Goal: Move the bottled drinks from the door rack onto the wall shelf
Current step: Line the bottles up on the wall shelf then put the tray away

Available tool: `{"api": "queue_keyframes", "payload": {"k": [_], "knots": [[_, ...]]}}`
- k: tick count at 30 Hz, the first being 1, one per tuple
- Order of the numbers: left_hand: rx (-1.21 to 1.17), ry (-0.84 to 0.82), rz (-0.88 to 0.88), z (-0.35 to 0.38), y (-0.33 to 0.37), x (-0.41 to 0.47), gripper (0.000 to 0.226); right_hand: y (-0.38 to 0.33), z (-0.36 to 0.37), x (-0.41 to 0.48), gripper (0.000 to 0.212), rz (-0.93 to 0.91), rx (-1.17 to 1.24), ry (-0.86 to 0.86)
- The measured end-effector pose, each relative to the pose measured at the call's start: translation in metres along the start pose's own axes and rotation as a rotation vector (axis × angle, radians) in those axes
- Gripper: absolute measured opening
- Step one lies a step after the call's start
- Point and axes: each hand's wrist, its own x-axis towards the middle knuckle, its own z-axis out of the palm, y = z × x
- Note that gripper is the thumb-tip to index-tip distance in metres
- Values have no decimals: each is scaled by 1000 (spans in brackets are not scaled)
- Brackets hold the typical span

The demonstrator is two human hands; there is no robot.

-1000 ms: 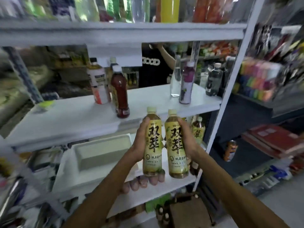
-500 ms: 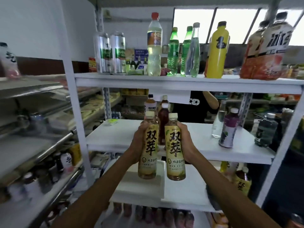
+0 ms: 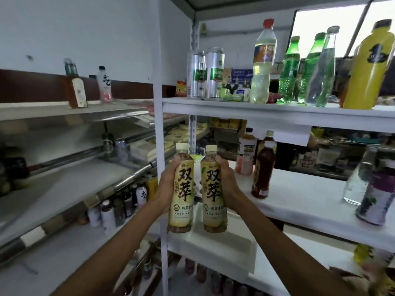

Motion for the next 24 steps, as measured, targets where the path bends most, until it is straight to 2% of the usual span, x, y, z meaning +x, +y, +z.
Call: {"api": "queue_keyframes", "payload": {"k": [2,6,10,12,14,16,19,21,23,24], "knots": [[32,32,19,-22,14,-7,69,6,28,13,57,21,18,-49],[104,143,57,-65,39,-20,68,22,81,39,61,58,55,-159],[205,259,137,-111,54,-32,82,36,135,61,69,74,82,-162],[262,311,142,-133,60,-37,71,42,158,68,76,70,35,-184],[315,332,159,-150,66,-44,54,47,179,71,70,63,27,-226],[363,372,163,-167,71,-52,49,50,199,74,64,44,13,-282],[371,454,126,-195,77,-61,66,51,228,75,54,-13,-3,-381],[374,529,88,-213,80,-67,79,54,247,76,59,-29,3,-430],[364,562,70,-229,84,-76,80,59,265,80,65,-42,30,-473],[364,570,62,-238,87,-79,80,60,273,81,62,-46,41,-500]]}}
